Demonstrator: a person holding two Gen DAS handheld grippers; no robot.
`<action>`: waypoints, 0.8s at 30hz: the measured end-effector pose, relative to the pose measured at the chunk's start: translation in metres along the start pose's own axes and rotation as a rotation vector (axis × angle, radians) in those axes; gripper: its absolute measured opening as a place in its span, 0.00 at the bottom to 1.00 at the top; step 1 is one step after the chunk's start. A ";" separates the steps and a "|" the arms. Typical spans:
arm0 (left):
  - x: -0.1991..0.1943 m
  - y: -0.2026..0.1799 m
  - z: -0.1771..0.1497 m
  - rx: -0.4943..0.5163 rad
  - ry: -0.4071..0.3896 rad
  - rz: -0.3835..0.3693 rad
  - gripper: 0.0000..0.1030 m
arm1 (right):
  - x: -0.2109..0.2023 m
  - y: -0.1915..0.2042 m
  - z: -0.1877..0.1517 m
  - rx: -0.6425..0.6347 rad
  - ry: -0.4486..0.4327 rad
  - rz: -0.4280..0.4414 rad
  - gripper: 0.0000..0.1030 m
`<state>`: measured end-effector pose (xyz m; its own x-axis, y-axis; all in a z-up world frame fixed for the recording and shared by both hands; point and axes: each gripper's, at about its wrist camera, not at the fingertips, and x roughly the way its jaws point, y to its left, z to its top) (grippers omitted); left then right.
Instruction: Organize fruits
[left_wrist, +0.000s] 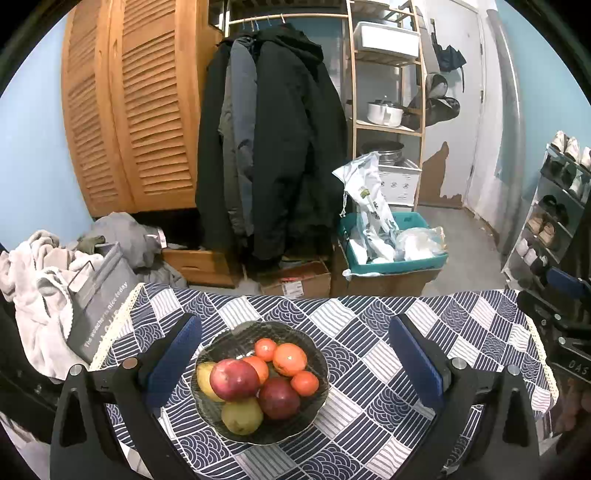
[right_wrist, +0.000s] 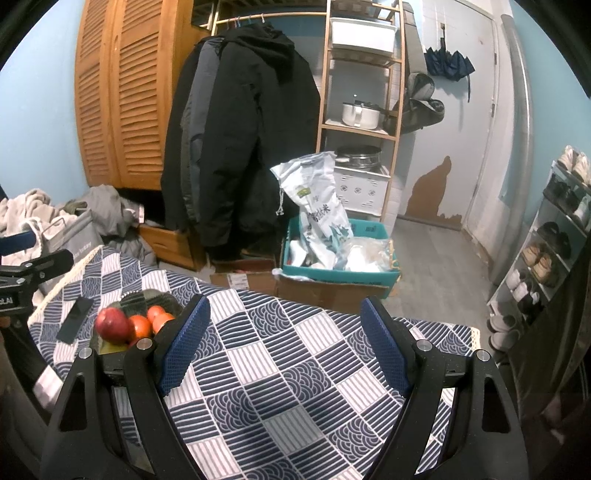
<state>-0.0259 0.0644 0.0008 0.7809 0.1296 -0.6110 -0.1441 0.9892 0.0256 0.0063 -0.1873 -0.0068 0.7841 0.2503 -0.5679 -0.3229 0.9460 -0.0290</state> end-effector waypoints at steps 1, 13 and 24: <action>0.000 0.000 0.000 -0.001 0.000 0.000 0.99 | -0.001 -0.001 0.000 0.000 0.000 0.000 0.80; 0.000 0.002 -0.001 -0.015 0.004 0.008 0.99 | 0.000 0.000 0.000 -0.001 0.000 0.000 0.80; 0.000 -0.002 0.000 -0.003 0.016 0.029 0.99 | 0.000 0.000 0.000 -0.002 0.001 -0.002 0.80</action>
<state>-0.0253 0.0624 0.0004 0.7669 0.1567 -0.6223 -0.1680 0.9849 0.0410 0.0061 -0.1873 -0.0065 0.7842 0.2487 -0.5685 -0.3226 0.9460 -0.0312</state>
